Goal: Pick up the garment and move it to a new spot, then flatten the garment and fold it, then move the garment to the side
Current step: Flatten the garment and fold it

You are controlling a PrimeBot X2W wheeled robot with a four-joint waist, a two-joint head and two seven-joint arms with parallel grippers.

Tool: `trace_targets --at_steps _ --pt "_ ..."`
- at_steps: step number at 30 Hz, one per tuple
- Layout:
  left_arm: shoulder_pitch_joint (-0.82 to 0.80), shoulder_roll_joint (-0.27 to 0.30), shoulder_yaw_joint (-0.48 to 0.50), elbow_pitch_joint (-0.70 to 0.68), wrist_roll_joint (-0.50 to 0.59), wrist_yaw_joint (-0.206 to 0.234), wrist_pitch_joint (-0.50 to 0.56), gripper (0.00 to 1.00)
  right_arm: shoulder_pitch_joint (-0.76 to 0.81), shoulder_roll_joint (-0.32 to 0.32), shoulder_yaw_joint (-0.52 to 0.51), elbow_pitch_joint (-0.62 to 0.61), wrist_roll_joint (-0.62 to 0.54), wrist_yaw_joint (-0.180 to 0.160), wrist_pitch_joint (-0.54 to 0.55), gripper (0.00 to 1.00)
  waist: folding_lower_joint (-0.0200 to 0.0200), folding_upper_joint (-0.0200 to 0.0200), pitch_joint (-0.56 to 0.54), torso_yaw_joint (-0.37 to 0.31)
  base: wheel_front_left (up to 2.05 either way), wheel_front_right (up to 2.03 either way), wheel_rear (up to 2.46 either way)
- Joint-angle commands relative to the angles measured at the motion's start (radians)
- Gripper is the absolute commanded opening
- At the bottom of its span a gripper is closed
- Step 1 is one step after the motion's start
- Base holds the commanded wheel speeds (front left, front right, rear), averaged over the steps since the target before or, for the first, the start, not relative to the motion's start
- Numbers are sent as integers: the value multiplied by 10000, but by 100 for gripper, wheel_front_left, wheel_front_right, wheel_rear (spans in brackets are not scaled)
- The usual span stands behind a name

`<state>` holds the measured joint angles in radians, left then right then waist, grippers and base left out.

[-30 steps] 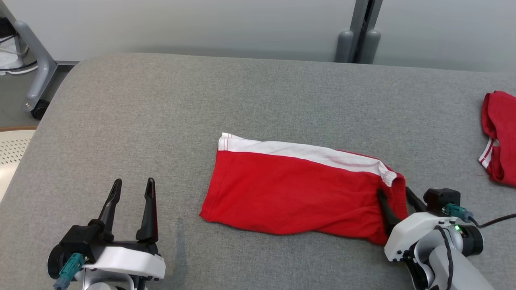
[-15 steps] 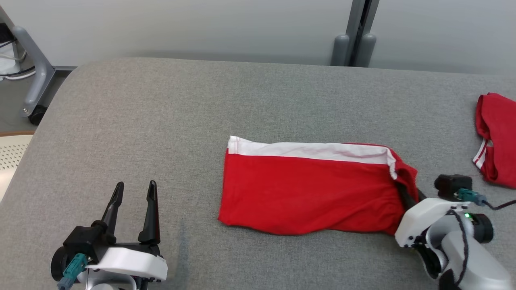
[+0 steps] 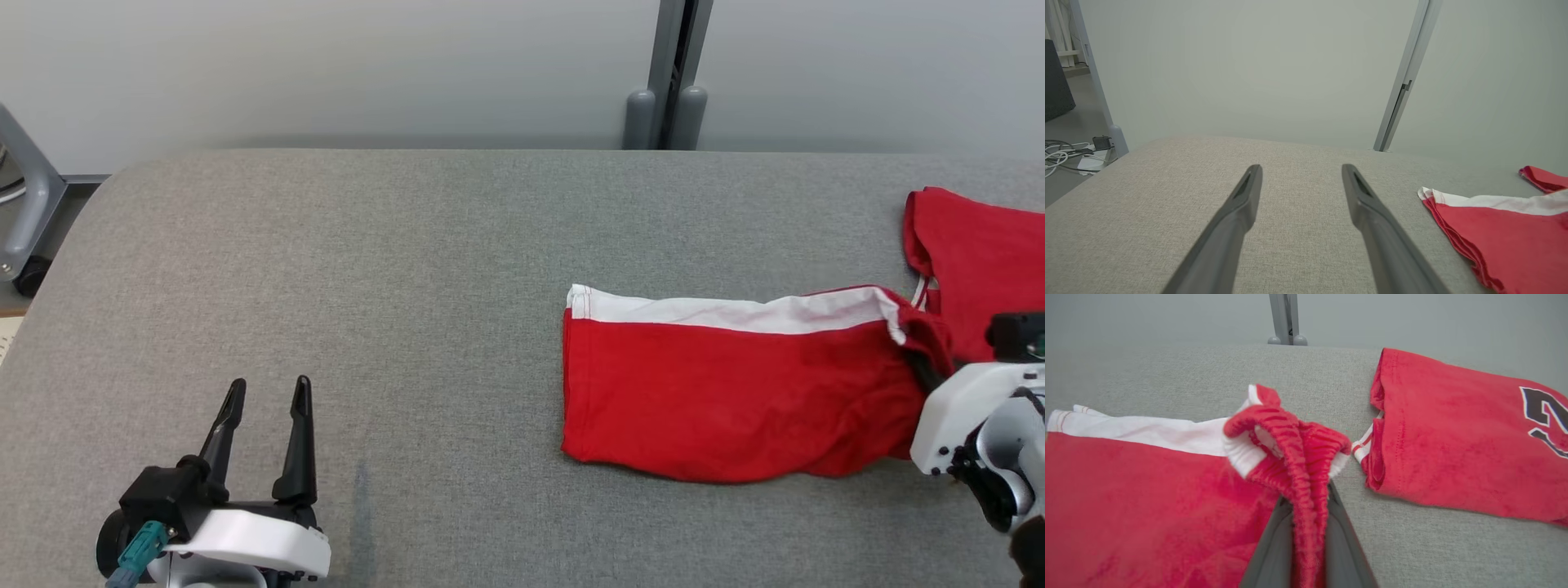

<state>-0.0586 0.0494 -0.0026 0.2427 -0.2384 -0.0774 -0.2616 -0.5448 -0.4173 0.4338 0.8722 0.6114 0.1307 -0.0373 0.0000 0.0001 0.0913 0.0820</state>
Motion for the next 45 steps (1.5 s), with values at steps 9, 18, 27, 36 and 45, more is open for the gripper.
trace_targets --at_steps 9,18,27,36,45 --pt "-87 33 41 261 14 -213 -41 100 -709 170 380 -1408 2568 3 2622 0 0 -1 -201 -135 0 0 0" --pt "-204 32 -217 453 -217 -278 -41 100 -1294 1450 -532 -955 4527 3 4786 0 0 -1 -277 263 0 0 0" --pt "-410 33 -700 528 -516 -182 -41 100 -2214 2716 -999 266 4371 3 5133 0 0 -1 -162 834 0 0 0" --pt "-598 30 -1223 561 -820 -24 -41 100 -2449 3158 -847 987 3659 3 4827 0 0 -1 97 1358 0 0 0" --pt "-759 32 -1325 548 -933 66 -41 100 -2178 3404 -645 1049 3370 3 4502 41 0 -1 259 1354 0 0 0"
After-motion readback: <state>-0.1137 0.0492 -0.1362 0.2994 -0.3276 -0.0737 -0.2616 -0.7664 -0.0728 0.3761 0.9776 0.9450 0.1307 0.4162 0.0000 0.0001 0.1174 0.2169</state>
